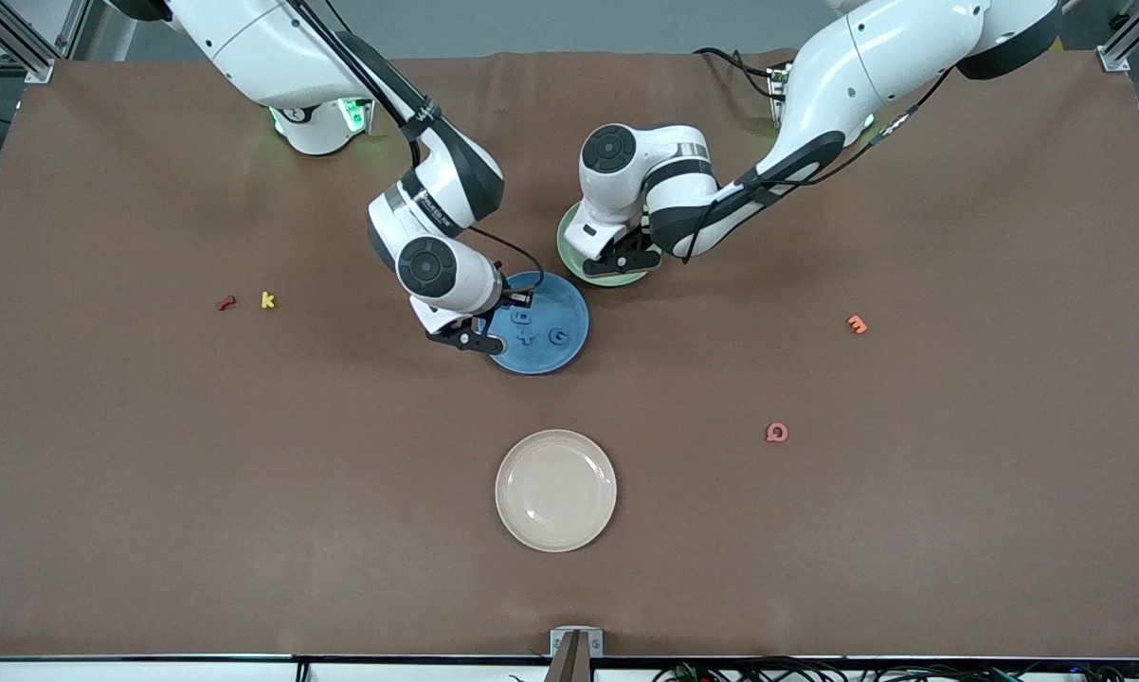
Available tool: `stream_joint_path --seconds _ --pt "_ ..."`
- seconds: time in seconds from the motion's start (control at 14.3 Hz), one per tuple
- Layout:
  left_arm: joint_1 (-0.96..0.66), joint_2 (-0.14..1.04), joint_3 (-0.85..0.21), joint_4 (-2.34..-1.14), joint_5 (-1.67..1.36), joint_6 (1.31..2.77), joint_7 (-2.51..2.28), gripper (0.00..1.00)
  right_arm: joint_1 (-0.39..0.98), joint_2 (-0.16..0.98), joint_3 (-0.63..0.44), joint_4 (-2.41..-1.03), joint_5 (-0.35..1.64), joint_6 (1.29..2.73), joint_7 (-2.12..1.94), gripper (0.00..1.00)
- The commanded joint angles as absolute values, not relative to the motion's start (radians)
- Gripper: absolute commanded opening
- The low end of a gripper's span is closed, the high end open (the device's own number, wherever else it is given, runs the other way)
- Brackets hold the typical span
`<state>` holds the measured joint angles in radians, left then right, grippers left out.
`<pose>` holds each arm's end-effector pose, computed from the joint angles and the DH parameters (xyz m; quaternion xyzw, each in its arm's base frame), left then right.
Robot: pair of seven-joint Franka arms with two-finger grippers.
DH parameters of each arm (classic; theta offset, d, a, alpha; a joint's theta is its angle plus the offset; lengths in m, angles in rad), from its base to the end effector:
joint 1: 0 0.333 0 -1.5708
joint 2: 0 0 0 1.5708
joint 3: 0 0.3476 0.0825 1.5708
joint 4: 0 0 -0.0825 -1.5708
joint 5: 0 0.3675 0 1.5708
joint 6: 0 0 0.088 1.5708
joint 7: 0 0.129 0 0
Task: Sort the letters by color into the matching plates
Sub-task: 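Place the green n on the green plate while the right gripper lowers E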
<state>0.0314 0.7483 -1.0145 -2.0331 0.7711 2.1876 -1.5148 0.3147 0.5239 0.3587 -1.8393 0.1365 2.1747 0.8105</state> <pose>0.3622 -0.4460 0.2246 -0.9974 -0.0437 0.0388 0.0416 0.4955 0.3846 0.2661 -0.9786 0.1253 0.1552 0.0505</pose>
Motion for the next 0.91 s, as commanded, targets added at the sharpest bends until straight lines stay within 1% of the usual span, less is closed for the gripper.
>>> stream_joint_path --seconds 0.0,0.07,0.28,0.35,0.49,0.56,0.77,0.84 --pt "0.032 0.738 -1.023 -2.029 0.750 2.181 -1.509 0.96 0.305 0.575 0.371 -1.769 0.115 2.177 0.804 0.00" --pt "0.034 0.736 -1.023 -2.023 0.750 2.181 -1.511 0.99 0.307 0.593 0.371 -1.760 0.115 2.203 0.807 0.00" --pt "0.075 0.723 -1.045 -2.014 0.738 2.181 -1.503 0.99 0.317 0.632 0.373 -1.753 0.124 2.272 0.818 0.00" --pt "0.121 0.716 -1.070 -2.003 0.723 2.181 -1.474 0.99 0.322 0.640 0.373 -1.749 0.132 2.292 0.821 0.00" --pt "0.207 0.716 -1.129 -1.976 0.707 2.171 -1.411 0.99 0.339 0.652 0.373 -1.746 0.135 2.312 0.847 0.00" --pt "0.221 0.715 -1.141 -1.959 0.707 2.171 -1.410 0.99 0.348 0.653 0.373 -1.741 0.135 2.318 0.860 0.00" --pt "0.245 0.715 -1.140 -1.885 0.706 2.168 -1.401 0.99 0.365 0.653 0.376 -1.738 0.137 2.306 0.880 0.00" --pt "0.253 0.716 -1.140 -1.875 0.706 2.168 -1.399 0.99 0.377 0.653 0.376 -1.738 0.135 2.304 0.893 0.02"
